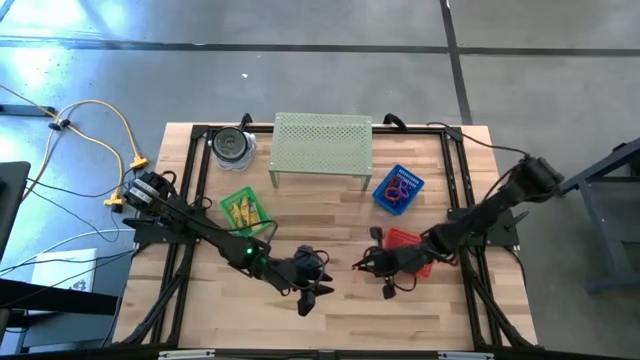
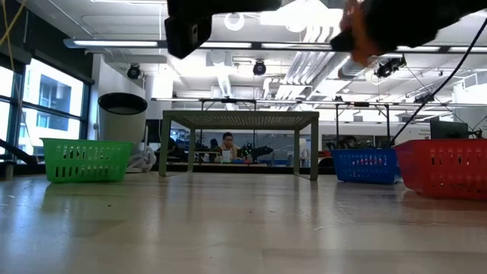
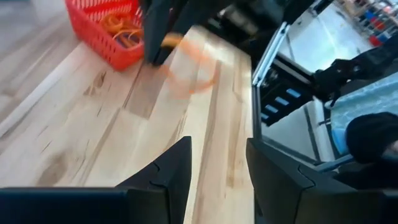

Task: Pick & Place Office Desk Supplies
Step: Put the orange rubberband into the red basket

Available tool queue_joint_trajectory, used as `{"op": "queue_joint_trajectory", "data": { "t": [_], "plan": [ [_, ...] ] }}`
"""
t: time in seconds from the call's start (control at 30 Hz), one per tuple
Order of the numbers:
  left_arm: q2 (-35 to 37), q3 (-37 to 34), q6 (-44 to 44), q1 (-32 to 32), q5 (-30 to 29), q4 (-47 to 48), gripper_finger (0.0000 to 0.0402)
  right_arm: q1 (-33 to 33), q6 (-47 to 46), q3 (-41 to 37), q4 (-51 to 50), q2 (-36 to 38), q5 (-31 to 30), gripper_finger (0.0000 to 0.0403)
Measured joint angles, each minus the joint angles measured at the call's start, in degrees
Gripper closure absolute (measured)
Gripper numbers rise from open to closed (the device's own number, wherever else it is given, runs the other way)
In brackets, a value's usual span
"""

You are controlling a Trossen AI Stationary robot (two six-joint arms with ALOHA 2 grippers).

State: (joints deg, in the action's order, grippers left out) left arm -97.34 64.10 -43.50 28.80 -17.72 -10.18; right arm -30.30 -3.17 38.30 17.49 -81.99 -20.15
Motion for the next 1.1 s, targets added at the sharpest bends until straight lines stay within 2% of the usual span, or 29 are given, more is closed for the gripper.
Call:
{"op": "queue_joint_trajectory", "data": {
  "t": [0.3, 0.5, 0.77, 1.1],
  "plan": [
    [0.0, 0.0, -1.6, 0.0, 0.0, 2.5, 0.0253, -6.6, -4.8, 0.0, -16.2, 12.3, -8.5, 0.0400],
    [0.0, 0.0, -1.6, 0.0, 0.0, 2.5, 0.0253, -9.6, -14.3, 0.0, -31.5, 20.3, -13.4, 0.0400],
    [0.0, 0.0, -1.5, 0.0, -0.1, 3.1, 0.0253, -9.7, -28.7, 0.0, -49.4, 23.6, -11.7, 0.0400],
    [0.0, 0.0, -1.5, 0.0, -0.3, 4.4, 0.0253, -4.1, -45.1, 0.0, -63.0, 23.4, -0.6, 0.0400]
  ]
}}
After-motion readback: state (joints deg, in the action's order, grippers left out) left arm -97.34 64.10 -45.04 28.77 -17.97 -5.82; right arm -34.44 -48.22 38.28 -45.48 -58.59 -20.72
